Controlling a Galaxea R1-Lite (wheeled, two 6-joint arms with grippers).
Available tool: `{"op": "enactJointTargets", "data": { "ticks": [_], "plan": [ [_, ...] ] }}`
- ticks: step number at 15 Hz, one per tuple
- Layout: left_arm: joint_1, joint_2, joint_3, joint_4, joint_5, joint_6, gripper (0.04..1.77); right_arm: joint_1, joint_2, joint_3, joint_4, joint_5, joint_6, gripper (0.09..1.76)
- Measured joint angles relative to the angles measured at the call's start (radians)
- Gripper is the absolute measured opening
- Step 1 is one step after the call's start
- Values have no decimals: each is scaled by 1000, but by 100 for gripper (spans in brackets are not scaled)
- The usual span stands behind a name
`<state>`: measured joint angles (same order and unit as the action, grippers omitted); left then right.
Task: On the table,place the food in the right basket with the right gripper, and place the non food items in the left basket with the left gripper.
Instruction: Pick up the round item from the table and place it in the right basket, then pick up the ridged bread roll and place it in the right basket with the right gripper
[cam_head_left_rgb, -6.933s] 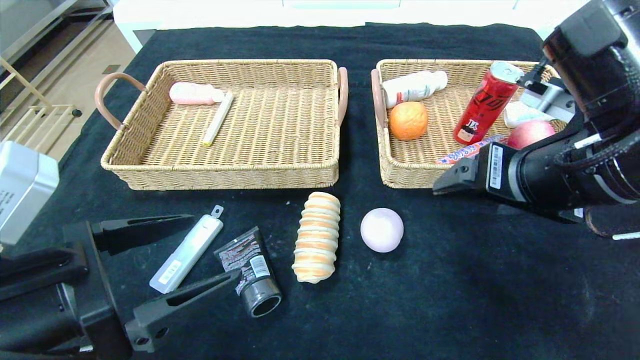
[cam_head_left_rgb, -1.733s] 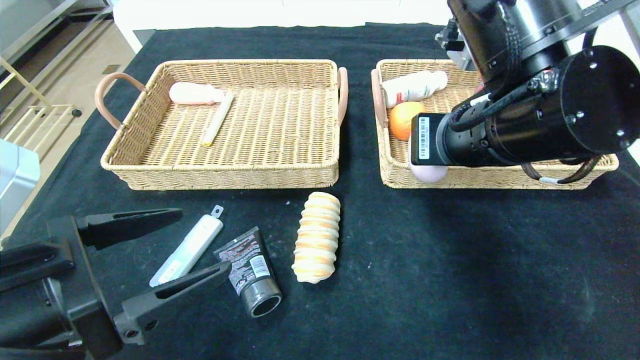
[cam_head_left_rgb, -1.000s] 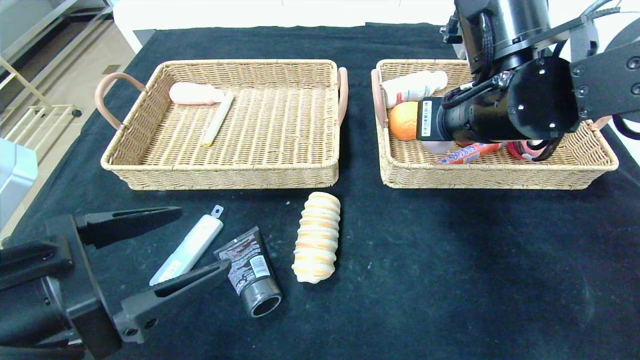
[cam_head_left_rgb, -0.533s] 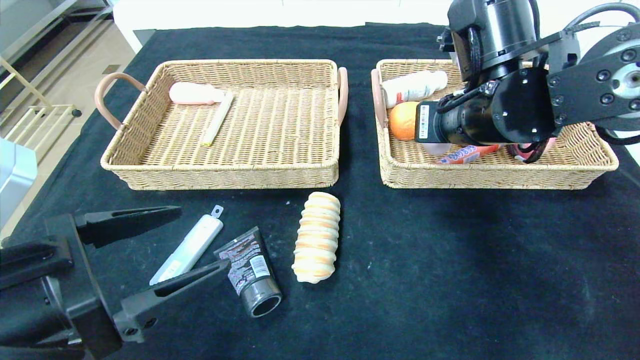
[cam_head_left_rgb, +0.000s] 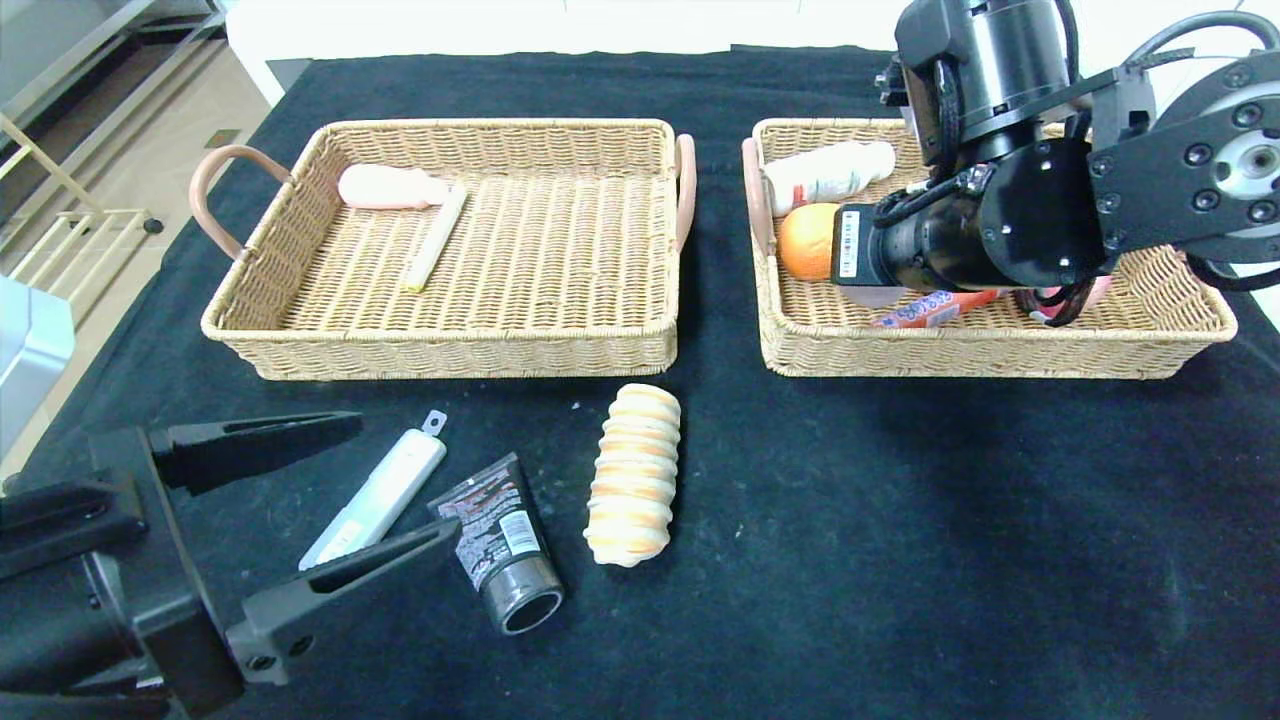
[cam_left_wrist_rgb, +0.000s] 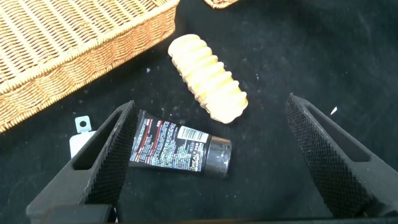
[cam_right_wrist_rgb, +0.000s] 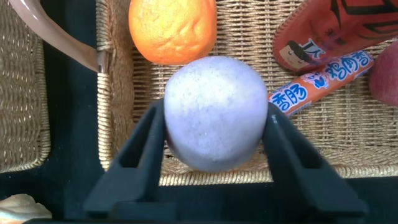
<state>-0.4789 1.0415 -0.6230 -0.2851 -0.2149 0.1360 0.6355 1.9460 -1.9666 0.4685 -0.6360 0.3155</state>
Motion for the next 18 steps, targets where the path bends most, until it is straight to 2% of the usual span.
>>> {"op": "enactJointTargets", "data": {
  "ticks": [5,10,13,18],
  "plan": [
    [0,0,0,1,0,0,172,0,-2,1,5,0,1,139],
    [0,-1,0,1,0,1,172,33,-18,14,10,3,9,153],
    [0,-4,0,13,-1,9,172,86,-28,23,13,5,18,159],
    [11,-9,0,2,1,14,172,226,-23,27,79,-27,94,165]
  ]
}}
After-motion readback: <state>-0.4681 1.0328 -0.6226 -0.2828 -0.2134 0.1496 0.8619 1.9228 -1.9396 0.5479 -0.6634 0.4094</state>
